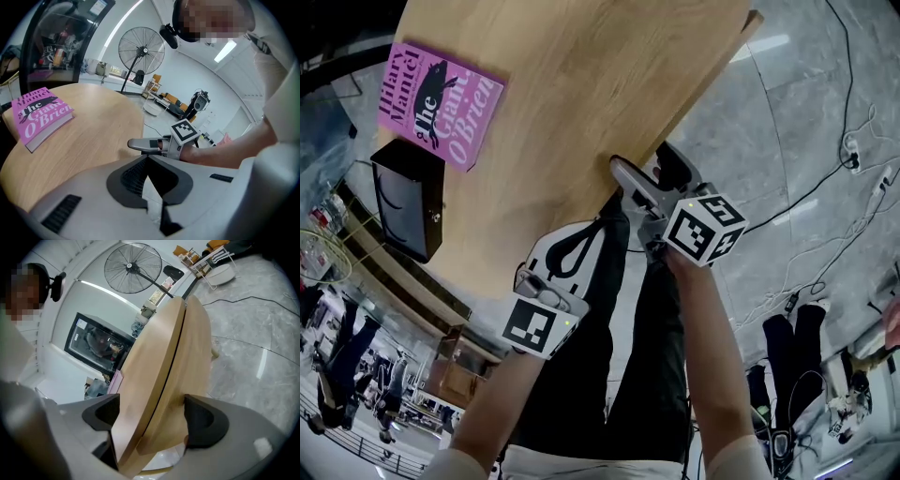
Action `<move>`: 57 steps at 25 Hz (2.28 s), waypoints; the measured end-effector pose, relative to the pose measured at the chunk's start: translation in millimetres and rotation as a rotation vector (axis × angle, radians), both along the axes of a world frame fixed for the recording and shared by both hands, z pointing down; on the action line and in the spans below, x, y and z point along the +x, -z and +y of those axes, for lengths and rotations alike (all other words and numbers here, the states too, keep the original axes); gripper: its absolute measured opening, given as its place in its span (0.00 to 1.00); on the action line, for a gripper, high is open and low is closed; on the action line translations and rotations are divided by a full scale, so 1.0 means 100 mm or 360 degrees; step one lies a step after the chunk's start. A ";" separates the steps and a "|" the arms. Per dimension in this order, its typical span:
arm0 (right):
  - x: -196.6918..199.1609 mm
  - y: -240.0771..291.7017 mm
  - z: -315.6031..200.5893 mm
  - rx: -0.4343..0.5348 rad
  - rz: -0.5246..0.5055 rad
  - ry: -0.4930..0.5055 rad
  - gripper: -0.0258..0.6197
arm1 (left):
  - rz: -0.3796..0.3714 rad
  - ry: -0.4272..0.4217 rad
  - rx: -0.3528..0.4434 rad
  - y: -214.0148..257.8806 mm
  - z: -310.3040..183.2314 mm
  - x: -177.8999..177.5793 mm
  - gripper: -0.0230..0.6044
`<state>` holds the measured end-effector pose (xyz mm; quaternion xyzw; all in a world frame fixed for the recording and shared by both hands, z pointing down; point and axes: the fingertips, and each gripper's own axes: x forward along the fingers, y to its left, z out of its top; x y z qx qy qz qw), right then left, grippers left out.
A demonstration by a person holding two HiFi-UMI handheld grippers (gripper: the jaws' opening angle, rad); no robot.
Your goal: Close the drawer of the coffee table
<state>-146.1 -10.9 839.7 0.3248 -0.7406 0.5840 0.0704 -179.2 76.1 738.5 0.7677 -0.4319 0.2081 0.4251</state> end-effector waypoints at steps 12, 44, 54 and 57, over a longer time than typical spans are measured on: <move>-0.33 0.00 -0.15 0.0061 -0.0101 0.0074 0.70 | -0.0013 0.0053 -0.0003 -0.05 0.03 -0.21 0.05; 0.63 1.97 0.04 0.0278 0.0308 0.0223 0.25 | -0.0075 -0.0016 0.0296 1.79 -0.11 0.08 0.05; 0.97 3.84 0.00 0.0595 0.0500 0.0206 0.12 | -0.0062 -0.0153 0.0476 3.25 -0.27 0.09 0.05; 1.10 4.21 0.09 0.0646 0.0539 0.0196 0.11 | -0.0045 -0.0186 0.0521 3.62 -0.27 0.14 0.05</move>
